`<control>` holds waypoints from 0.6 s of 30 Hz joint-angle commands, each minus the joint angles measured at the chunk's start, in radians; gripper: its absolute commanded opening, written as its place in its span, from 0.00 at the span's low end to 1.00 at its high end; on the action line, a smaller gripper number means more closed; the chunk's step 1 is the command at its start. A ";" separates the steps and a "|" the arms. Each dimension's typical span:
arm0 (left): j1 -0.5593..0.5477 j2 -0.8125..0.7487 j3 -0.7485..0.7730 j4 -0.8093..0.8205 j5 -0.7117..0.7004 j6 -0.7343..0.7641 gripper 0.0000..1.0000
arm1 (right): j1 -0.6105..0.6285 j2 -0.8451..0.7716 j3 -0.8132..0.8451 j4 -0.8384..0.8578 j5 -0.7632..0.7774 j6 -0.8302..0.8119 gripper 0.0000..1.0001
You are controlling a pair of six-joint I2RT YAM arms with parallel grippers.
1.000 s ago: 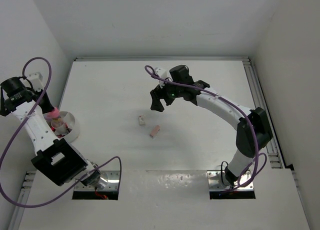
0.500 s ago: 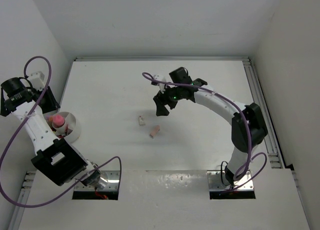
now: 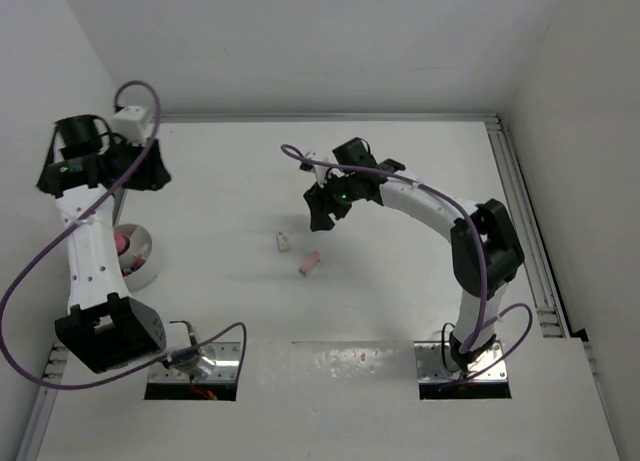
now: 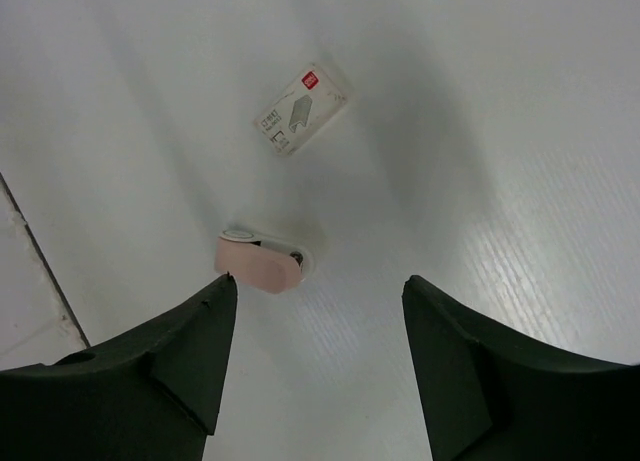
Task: Sort the stationery into containers
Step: Pick up the stationery from the center of the board.
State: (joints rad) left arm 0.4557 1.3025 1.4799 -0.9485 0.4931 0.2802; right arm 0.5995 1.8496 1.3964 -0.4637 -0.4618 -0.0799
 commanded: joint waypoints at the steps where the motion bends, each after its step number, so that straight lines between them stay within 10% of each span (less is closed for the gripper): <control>1: -0.199 -0.032 -0.044 0.077 -0.025 -0.079 0.50 | -0.015 -0.026 -0.002 0.066 0.048 0.152 0.67; 10: -0.656 0.171 -0.276 0.280 -0.198 -0.331 0.45 | -0.199 -0.216 -0.180 0.068 0.026 0.359 0.70; 18: -0.906 0.444 -0.098 0.235 -0.560 -0.633 0.48 | -0.263 -0.312 -0.303 0.085 0.018 0.368 0.71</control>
State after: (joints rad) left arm -0.3676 1.7096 1.2808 -0.7235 0.1280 -0.1795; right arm 0.3553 1.5726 1.1213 -0.4049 -0.4297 0.2604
